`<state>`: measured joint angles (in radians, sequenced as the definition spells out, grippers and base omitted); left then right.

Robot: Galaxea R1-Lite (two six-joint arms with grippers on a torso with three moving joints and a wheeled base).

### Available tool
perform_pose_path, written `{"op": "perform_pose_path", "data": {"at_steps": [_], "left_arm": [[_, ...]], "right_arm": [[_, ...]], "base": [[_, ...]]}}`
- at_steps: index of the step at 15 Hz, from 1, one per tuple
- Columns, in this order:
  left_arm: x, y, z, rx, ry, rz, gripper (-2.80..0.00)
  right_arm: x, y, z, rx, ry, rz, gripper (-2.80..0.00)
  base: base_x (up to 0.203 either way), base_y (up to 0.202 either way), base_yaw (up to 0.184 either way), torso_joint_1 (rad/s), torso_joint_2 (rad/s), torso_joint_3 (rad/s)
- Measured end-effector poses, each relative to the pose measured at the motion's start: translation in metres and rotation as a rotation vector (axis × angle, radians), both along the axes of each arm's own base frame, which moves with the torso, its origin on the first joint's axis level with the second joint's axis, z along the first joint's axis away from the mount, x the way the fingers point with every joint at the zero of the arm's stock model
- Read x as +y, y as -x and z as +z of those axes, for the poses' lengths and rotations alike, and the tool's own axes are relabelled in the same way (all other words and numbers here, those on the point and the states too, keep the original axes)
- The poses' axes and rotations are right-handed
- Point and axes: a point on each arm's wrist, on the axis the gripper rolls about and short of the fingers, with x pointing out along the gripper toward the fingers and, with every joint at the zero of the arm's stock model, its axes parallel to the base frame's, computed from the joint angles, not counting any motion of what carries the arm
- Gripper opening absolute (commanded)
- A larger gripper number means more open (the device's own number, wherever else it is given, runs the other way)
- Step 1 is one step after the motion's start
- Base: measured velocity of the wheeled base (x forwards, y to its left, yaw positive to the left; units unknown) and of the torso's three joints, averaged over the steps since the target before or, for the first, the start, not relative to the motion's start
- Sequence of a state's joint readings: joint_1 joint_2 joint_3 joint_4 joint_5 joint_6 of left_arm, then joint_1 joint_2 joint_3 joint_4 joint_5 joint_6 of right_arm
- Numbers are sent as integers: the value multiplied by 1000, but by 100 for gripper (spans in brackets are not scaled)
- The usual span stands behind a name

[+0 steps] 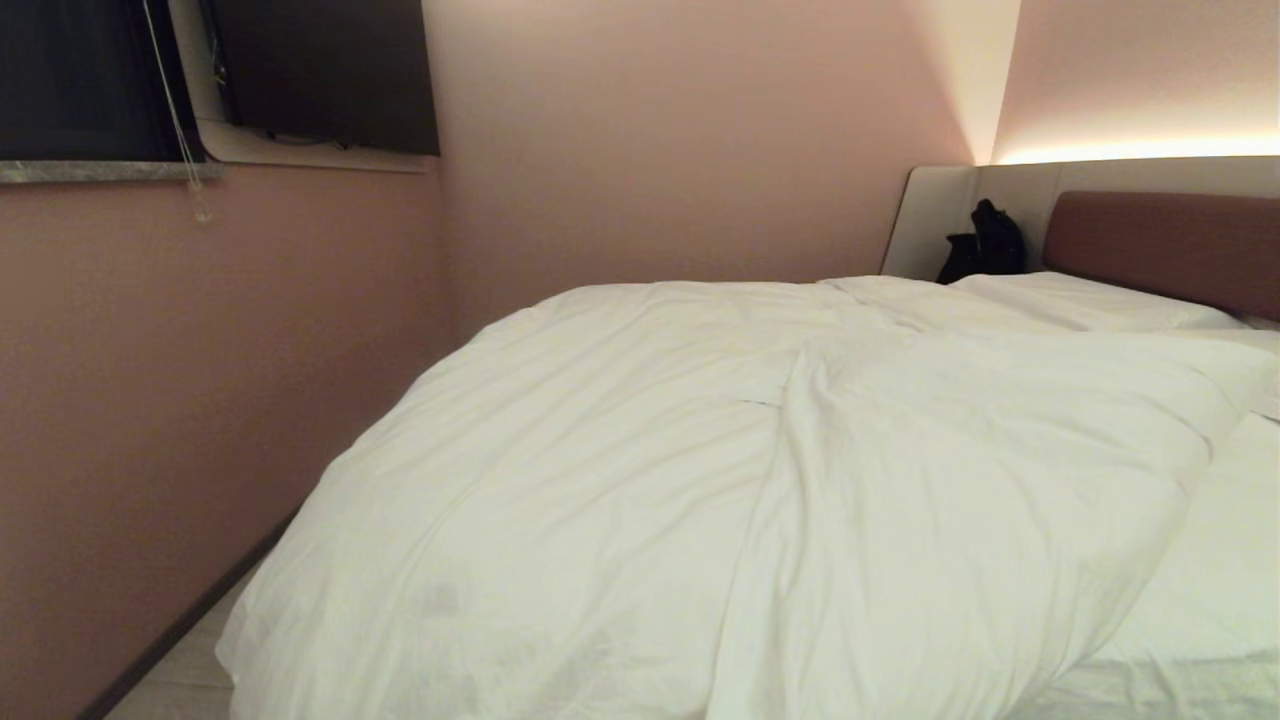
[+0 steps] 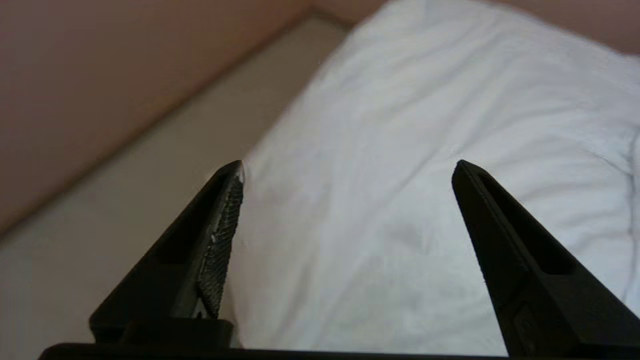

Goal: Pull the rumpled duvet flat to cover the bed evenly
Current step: Flatten the corners of the folded blanket, then hold the folded corner of the quilt

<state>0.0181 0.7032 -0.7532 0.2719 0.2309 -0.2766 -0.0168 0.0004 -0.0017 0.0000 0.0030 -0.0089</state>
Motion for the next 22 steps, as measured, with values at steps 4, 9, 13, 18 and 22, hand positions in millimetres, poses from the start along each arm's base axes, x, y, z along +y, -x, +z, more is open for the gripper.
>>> {"op": "perform_pose_path", "data": {"at_steps": [4,9,13,18,22], "left_arm": [[-1,-50,-17,174,167,-7,0],[-1,-57,-26,226,177,-7,0],[-1,-34,-22,152,161,-19,0],[-2,17,-22,1,46,-65,-280],[-5,54,-30,-114,-74,-186,-280]], "right_arm": [[0,0,0,0,0,0,-280],[0,0,0,0,0,0,-280],[0,0,0,0,0,0,-280],[0,0,0,0,0,0,-280],[0,0,0,0,0,0,-280]], "base": [[0,0,0,0,0,0],[0,0,0,0,0,0],[0,0,0,0,0,0],[0,0,0,0,0,0],[0,0,0,0,0,0]]}}
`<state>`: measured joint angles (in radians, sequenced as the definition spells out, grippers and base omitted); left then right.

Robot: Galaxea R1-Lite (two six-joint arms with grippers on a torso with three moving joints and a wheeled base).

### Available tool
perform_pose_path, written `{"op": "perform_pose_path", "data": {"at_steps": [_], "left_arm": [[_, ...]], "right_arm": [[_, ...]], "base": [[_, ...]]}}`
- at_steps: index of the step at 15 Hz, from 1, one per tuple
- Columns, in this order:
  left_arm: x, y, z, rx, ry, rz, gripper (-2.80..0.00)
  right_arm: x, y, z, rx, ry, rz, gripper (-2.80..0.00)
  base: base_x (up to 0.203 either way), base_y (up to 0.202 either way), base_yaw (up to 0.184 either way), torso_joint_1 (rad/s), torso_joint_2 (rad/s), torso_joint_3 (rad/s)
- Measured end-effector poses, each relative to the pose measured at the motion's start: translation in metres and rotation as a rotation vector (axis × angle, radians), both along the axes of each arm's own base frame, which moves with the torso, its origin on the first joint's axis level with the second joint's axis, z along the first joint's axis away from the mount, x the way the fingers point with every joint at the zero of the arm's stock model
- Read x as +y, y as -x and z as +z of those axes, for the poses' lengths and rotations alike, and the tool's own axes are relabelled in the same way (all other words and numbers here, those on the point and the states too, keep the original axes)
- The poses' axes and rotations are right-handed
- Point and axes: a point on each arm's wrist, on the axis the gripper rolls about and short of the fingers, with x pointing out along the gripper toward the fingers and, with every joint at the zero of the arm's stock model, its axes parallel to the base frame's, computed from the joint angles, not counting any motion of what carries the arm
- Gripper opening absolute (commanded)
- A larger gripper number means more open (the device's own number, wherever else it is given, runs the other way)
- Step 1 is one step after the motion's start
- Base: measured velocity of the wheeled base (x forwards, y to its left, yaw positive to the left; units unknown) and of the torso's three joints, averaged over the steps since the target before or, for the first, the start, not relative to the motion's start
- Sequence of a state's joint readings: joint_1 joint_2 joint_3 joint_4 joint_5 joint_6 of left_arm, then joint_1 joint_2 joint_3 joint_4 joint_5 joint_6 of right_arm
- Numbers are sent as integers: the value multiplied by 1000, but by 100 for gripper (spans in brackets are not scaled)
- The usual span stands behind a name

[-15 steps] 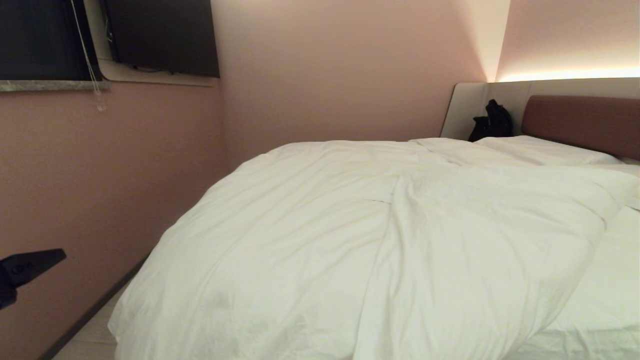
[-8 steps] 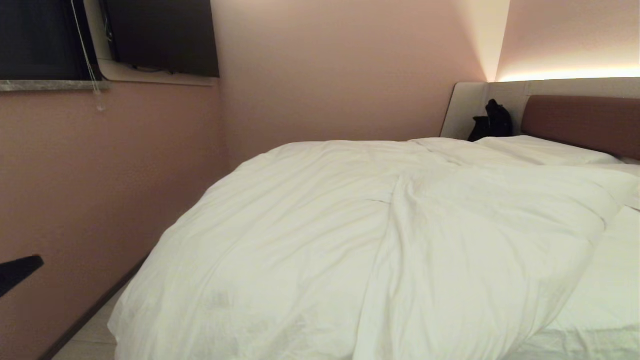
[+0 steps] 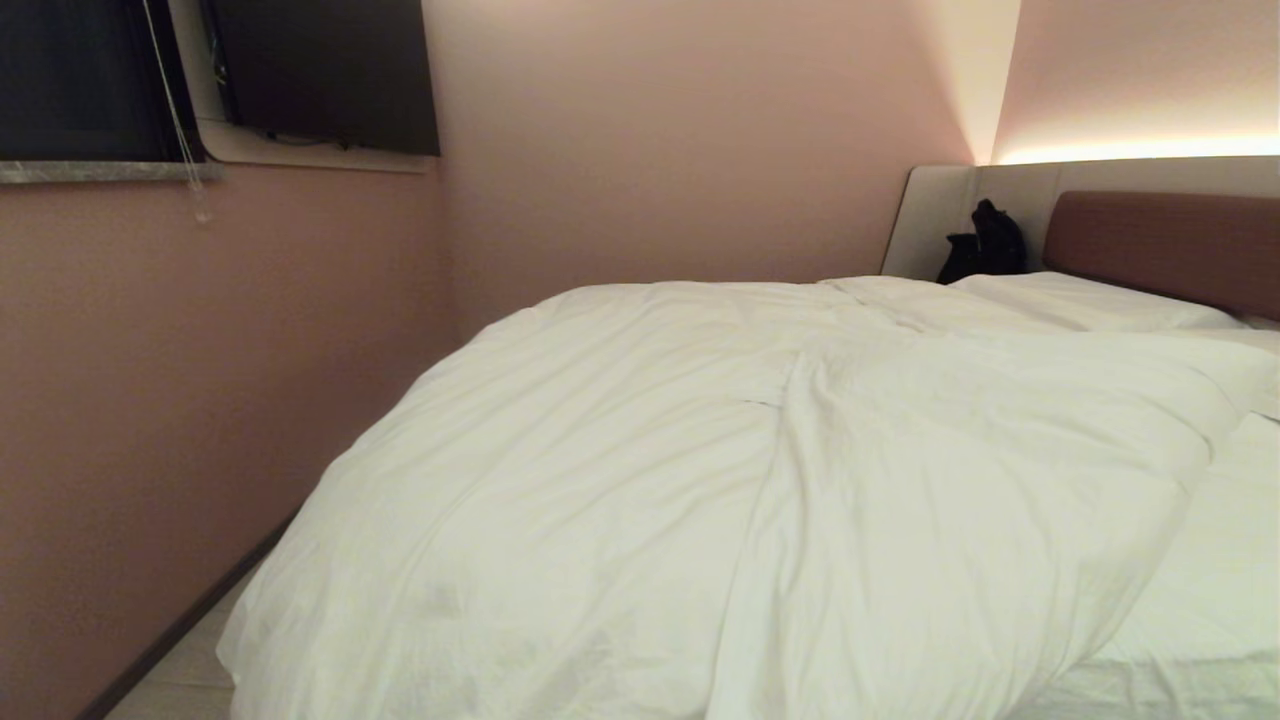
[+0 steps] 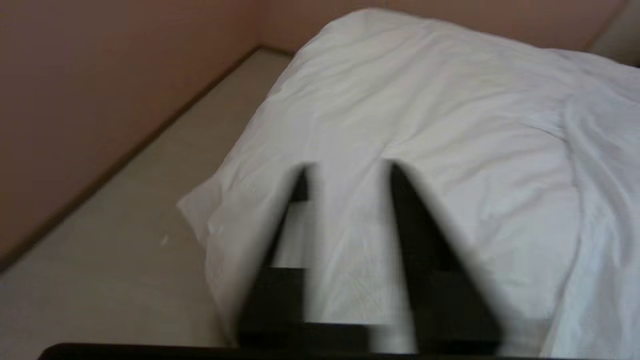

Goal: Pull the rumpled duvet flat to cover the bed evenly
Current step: Hold the folded corner of the quilt

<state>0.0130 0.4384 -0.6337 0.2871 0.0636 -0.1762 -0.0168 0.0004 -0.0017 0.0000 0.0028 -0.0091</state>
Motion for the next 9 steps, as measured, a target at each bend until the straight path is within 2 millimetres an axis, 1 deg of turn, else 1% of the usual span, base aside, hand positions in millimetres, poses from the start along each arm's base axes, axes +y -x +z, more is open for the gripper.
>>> {"op": "perform_pose_path", "data": {"at_steps": [2,5,7,9], "left_arm": [[-2,14,-3,-58,-40,-67,-280],[-2,27,-9,-110,-57,-81,-280],[-2,33,-20,-124,-76,-85,-280],[-2,34,-34,-118,-119,-84,-280]], "right_arm": [[0,0,0,0,0,0,-280],[0,0,0,0,0,0,-280],[0,0,0,0,0,0,-280],[0,0,0,0,0,0,-280]], "base": [[0,0,0,0,0,0],[0,0,0,0,0,0],[0,0,0,0,0,0],[0,0,0,0,0,0]]}}
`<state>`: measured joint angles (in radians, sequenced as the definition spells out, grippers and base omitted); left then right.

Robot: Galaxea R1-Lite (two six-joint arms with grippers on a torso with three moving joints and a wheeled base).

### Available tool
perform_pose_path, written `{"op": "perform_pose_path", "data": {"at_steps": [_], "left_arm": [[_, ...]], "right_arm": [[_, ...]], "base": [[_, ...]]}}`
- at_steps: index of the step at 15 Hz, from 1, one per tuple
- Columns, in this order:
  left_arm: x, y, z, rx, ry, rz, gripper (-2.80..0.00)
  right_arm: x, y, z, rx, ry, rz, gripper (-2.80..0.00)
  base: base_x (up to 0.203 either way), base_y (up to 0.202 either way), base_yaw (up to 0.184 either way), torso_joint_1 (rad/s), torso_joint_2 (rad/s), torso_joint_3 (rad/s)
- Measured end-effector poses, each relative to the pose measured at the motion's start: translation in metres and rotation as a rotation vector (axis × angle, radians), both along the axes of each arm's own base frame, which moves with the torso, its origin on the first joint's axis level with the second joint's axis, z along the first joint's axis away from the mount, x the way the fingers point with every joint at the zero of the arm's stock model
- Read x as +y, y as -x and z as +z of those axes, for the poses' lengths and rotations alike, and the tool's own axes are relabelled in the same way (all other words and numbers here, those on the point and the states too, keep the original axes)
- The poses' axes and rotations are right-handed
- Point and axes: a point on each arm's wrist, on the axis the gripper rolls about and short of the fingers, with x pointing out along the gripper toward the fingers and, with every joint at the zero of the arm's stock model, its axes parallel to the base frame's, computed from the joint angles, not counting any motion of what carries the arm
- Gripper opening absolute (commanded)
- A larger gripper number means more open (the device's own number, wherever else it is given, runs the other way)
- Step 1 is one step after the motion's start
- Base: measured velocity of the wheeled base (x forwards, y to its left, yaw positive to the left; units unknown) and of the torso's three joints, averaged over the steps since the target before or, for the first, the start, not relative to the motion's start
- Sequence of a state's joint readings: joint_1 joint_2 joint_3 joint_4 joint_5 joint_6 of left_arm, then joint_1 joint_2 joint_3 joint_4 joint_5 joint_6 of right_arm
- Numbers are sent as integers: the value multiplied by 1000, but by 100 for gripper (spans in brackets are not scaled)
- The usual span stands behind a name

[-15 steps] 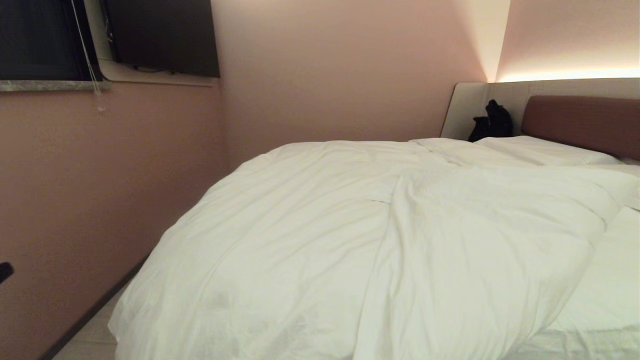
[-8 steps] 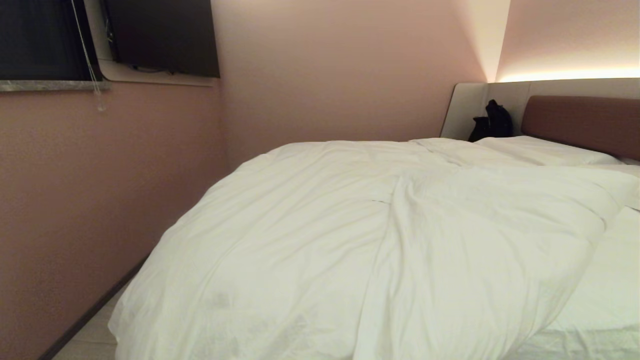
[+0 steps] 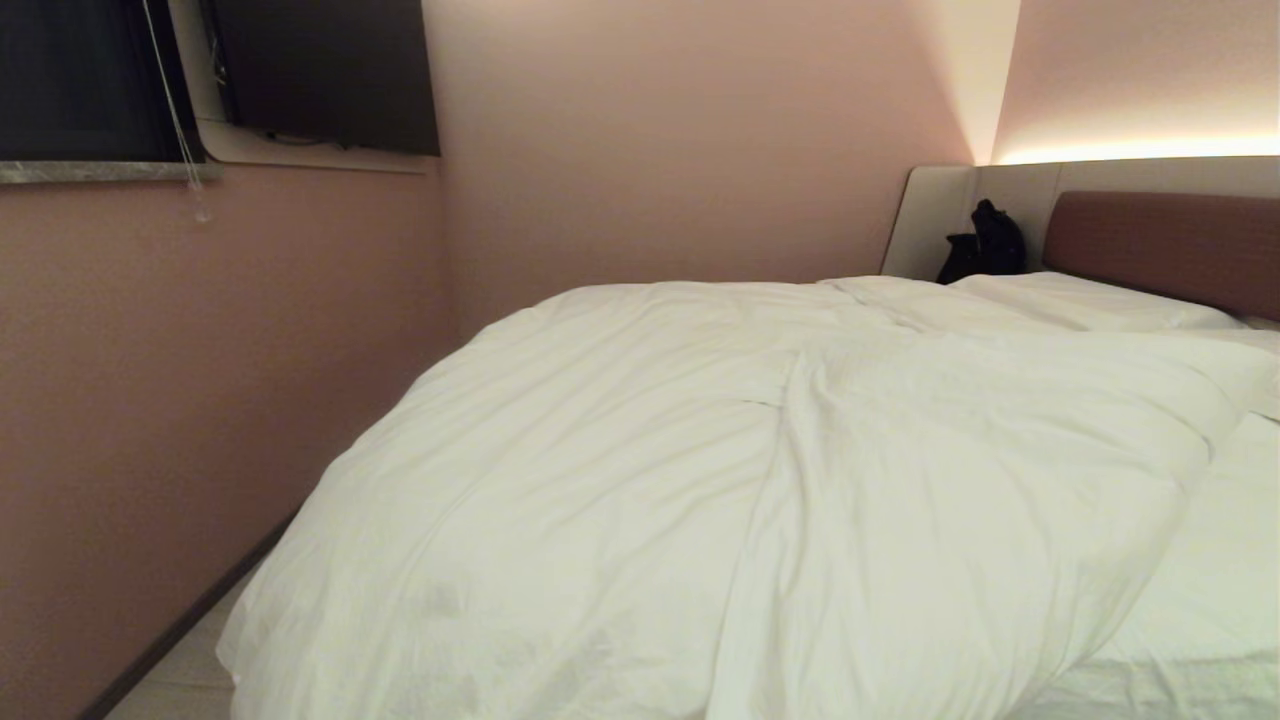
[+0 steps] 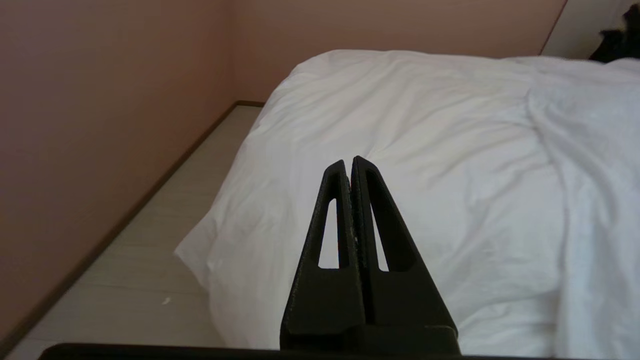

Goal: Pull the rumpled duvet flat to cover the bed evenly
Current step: Hold the folded corner of the quilt

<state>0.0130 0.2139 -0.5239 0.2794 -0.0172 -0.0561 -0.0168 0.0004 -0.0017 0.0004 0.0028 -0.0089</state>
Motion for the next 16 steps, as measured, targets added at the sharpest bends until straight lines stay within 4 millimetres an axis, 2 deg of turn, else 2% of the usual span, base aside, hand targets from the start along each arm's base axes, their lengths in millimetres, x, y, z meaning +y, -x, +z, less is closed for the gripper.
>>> {"op": "perform_pose_path", "data": {"at_steps": [6,10,13,16], "left_arm": [[0,2,-31,6,-22,-30,-280],[-2,4,-55,-14,-55,-113,-280],[-1,-3,-70,-34,-75,-91,-280],[1,-18,-96,-32,-134,0,-280]], "right_arm": [[0,0,0,0,0,0,-280],[0,0,0,0,0,0,-280],[0,0,0,0,0,0,-280],[0,0,0,0,0,0,-280]], "base": [[0,0,0,0,0,0],[0,0,0,0,0,0],[0,0,0,0,0,0],[0,0,0,0,0,0]]}}
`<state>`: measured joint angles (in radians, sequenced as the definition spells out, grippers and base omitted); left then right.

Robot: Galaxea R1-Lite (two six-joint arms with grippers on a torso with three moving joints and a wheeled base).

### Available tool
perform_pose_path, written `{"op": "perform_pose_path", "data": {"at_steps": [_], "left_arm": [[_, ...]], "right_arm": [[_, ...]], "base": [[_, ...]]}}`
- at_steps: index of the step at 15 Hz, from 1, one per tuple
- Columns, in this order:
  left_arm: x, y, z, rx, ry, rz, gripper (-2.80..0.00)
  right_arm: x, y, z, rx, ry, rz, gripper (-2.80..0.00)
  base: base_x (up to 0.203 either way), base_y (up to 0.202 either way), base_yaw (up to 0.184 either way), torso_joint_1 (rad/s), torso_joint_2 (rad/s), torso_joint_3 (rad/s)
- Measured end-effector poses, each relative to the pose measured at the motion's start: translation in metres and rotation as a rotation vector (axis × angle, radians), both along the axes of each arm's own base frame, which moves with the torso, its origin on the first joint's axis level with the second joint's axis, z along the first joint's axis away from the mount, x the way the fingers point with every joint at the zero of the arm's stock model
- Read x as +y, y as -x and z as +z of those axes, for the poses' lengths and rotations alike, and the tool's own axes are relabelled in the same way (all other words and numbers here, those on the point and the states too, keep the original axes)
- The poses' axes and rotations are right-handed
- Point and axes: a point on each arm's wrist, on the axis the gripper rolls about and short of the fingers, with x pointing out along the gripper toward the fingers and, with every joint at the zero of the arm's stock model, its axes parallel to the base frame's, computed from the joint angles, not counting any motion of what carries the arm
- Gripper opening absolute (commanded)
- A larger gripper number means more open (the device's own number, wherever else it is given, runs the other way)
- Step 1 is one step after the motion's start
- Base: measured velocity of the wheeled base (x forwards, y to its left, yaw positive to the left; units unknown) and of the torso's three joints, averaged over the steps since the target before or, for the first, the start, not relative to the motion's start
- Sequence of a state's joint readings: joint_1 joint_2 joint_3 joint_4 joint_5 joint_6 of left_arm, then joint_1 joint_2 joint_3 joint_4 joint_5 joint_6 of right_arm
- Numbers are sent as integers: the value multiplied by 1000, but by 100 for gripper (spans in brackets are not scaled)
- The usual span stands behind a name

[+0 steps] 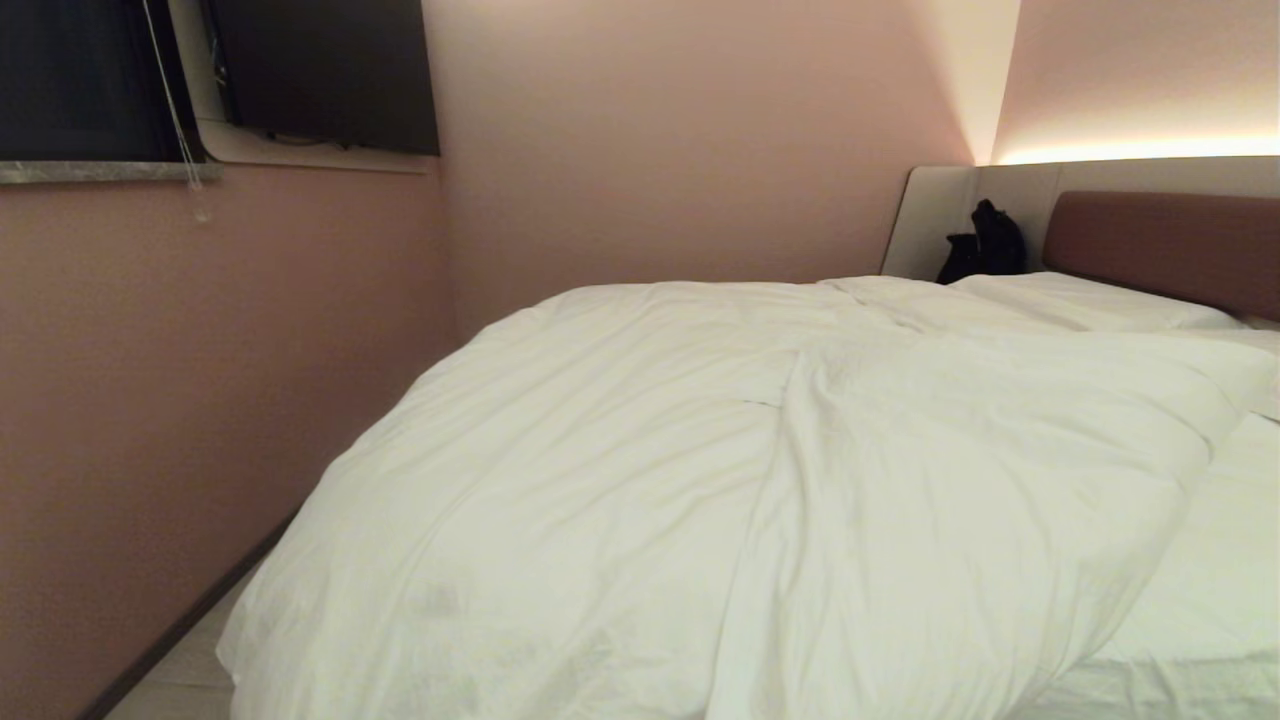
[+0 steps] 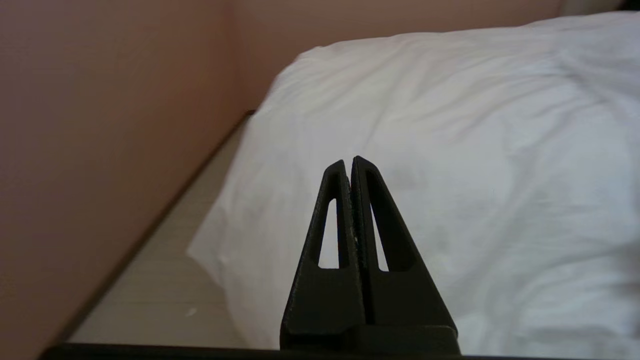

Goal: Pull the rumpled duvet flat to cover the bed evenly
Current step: Hold the folded corner of the quilt

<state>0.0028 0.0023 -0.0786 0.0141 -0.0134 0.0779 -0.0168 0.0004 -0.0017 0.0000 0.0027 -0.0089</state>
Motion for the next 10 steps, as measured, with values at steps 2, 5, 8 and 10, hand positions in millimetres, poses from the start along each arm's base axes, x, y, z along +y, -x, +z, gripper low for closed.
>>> {"op": "perform_pose_path", "data": {"at_steps": [2,5,8,10], "left_arm": [[1,-4,-6,-40,-32,35,-280],[1,-6,-12,-11,-25,28,-280],[0,-6,-13,-4,-24,21,-280],[0,-7,-16,26,-14,6,-280]], "right_arm": [[0,0,0,0,0,0,-280],[0,0,0,0,0,0,-280],[0,0,0,0,0,0,-280],[0,0,0,0,0,0,-280]], "base": [[0,0,0,0,0,0],[0,0,0,0,0,0],[0,0,0,0,0,0],[0,0,0,0,0,0]]}}
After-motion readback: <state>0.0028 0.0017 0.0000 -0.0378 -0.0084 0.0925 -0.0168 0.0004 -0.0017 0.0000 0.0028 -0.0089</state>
